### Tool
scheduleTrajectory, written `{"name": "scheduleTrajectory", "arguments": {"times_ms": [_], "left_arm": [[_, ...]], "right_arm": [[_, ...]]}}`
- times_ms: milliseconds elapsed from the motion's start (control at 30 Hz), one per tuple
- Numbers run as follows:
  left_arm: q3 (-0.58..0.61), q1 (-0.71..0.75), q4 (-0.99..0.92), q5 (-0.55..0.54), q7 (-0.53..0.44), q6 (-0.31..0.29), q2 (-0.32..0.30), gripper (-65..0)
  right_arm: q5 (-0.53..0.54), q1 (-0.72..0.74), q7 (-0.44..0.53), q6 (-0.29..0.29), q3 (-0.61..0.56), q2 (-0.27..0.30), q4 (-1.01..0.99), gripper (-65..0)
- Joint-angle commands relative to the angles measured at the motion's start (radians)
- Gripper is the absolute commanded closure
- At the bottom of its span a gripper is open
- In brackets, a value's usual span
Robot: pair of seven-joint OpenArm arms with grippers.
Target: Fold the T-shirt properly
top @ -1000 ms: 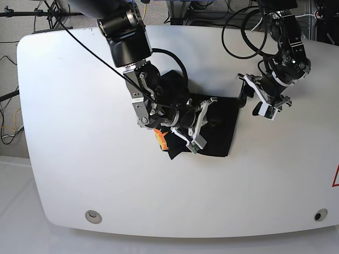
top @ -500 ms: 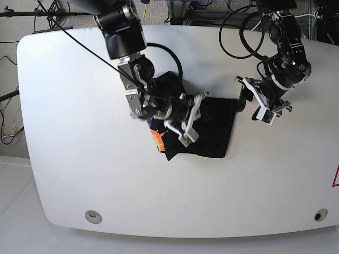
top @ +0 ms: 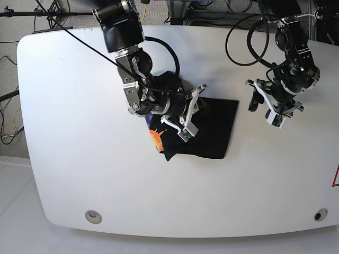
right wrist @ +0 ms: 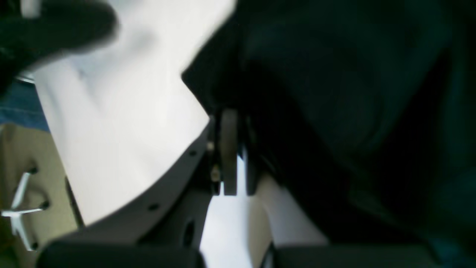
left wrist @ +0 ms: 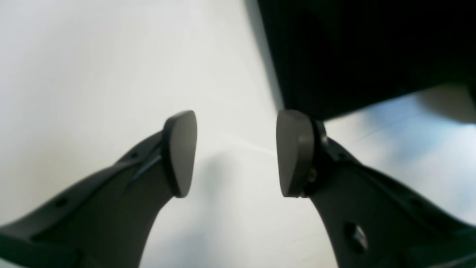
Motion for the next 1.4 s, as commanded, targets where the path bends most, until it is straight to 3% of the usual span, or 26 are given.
{"name": "scheduleTrajectory", "arguments": {"times_ms": [0,467,567,700,800,967,1367], "left_arm": [[-0.040,-0.015,0.028,-0.016,-0.035,-0.001,-0.009,-31.3],[-0.201,-0.054,0.060,-0.016,-0.033,-0.001,-0.012,-31.3],[-0.217,-0.068,0.060,-0.015,-0.033,-0.001,-0.014,-31.3],[-0.223,-0.068,0.058,-0.012,-0.033,-0.001,-0.015,-31.3],[-0.221,-0.065,0.058,-0.010,-0.033,-0.001,-0.017,-31.3],[-0.218,-0.064,0.055,-0.009,-0.033,-0.001,-0.017,-31.3],[-0.217,-0.064,0.054,-0.007,-0.033,-0.001,-0.017,-31.3]], "right_arm": [[0.020,0.013,0.015,0.006,0.001,-0.003,0.093,-2.6],[0.016,-0.004,-0.073,-0.019,0.050,0.070,0.353,-4.5],[0.011,-0.030,-0.088,-0.033,0.076,0.098,0.398,-13.7],[0.016,-0.071,-0.088,-0.037,0.084,0.161,0.449,-31.9],[0.011,-0.110,-0.087,-0.037,0.085,0.196,0.476,-38.7],[0.009,-0.171,-0.085,-0.031,0.124,0.244,0.492,-36.4],[0.009,-0.235,-0.084,-0.028,0.177,0.250,0.465,-35.1]]}}
